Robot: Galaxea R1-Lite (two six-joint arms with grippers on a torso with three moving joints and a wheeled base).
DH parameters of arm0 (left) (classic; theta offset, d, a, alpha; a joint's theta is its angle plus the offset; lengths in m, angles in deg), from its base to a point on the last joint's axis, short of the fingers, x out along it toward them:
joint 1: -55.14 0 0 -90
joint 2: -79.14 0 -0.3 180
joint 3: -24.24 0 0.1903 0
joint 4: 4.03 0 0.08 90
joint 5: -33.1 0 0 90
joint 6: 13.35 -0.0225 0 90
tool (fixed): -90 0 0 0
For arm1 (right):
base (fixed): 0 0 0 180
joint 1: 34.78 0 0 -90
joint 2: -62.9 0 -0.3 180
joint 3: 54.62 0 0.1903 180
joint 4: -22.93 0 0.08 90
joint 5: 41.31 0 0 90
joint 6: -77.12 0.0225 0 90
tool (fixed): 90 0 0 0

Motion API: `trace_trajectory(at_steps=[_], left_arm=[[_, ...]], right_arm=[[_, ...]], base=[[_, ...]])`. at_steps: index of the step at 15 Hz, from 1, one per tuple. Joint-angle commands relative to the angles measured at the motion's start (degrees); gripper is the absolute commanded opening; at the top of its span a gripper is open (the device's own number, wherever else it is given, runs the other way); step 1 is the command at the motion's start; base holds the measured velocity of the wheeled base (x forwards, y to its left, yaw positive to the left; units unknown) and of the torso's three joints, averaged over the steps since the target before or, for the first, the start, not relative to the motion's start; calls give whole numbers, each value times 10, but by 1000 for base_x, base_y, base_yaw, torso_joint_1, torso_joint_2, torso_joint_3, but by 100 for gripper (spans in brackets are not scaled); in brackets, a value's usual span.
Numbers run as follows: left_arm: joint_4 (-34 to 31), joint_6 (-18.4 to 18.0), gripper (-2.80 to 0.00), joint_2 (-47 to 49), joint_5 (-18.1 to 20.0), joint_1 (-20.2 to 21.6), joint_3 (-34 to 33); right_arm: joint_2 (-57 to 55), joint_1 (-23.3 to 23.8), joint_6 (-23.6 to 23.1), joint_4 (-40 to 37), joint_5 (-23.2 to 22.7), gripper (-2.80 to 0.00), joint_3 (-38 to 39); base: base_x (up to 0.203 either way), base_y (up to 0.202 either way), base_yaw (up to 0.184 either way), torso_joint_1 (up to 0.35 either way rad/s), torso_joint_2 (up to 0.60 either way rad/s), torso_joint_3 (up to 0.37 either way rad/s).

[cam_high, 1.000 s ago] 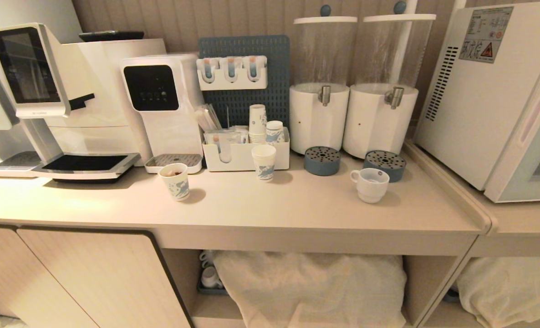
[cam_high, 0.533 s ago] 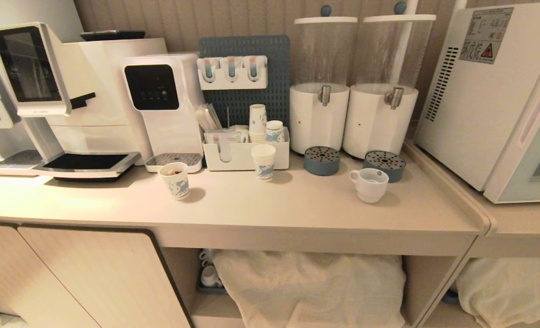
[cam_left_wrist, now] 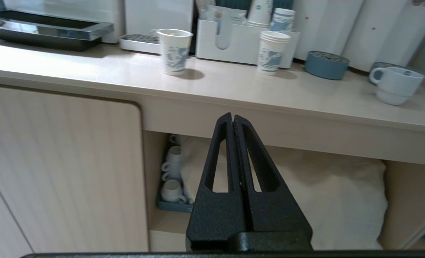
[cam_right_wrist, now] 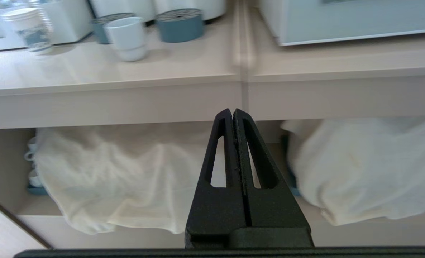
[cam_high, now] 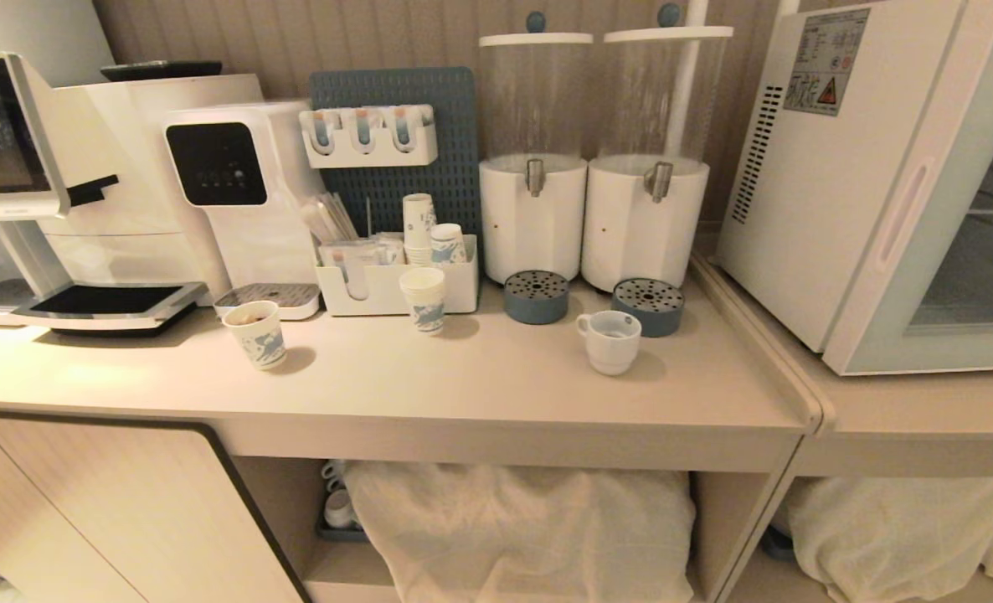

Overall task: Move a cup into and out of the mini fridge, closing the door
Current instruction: Open the freezer door

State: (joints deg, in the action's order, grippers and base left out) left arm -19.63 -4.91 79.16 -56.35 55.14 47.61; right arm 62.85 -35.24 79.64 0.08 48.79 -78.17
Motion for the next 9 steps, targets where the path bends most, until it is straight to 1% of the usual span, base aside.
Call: trace_trajectory(at_steps=[1,9], left_arm=[[1,1,-280,-2,0,0,-23],[1,0,-280,-3,1,0,-23]], right_arm=[[-1,-1,0,0,0,-280,0],[-1,-1,0,-1,0,-280,0]], base=[[0,-188,3,2,2,4],[0,-192,1,2,-1,1]])
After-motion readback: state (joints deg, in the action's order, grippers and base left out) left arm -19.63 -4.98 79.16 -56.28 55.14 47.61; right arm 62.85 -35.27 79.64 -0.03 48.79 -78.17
